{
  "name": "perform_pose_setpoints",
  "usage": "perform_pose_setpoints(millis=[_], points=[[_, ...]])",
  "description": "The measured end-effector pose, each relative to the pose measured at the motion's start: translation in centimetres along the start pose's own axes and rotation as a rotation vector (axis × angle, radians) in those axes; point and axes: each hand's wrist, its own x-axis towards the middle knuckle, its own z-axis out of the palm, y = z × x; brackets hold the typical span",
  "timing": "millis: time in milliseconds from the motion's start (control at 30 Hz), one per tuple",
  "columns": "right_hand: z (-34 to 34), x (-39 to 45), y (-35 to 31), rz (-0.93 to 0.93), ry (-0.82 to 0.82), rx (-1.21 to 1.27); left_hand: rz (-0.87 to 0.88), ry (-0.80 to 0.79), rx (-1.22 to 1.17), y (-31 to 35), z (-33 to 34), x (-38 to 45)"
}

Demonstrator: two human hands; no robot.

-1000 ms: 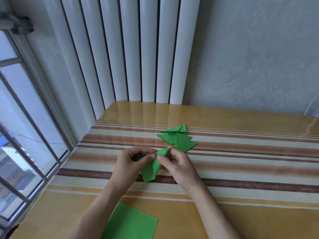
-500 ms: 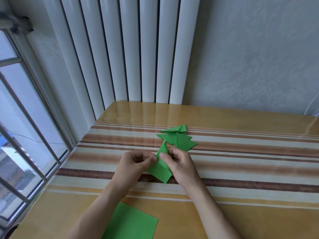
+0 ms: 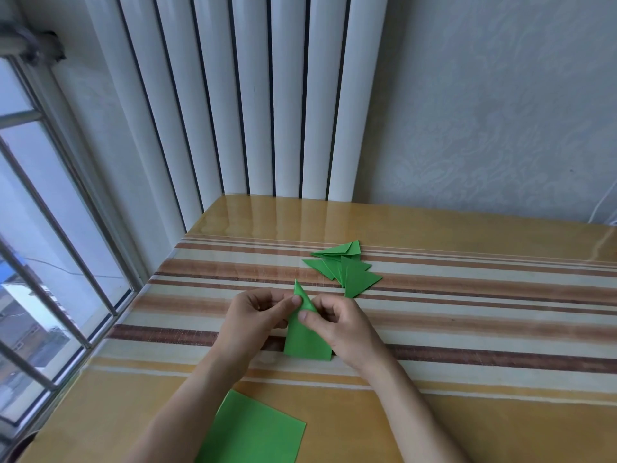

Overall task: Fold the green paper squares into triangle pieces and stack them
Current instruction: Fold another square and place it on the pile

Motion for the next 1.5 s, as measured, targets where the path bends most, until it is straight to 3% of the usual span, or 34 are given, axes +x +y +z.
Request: perform_pose_setpoints(millis=[1500], points=[[0.1,-0.1,-0.1,-0.015,-0.092,-0.139,0.175,0.073,0.009,-1.3,-0.7,1.2]])
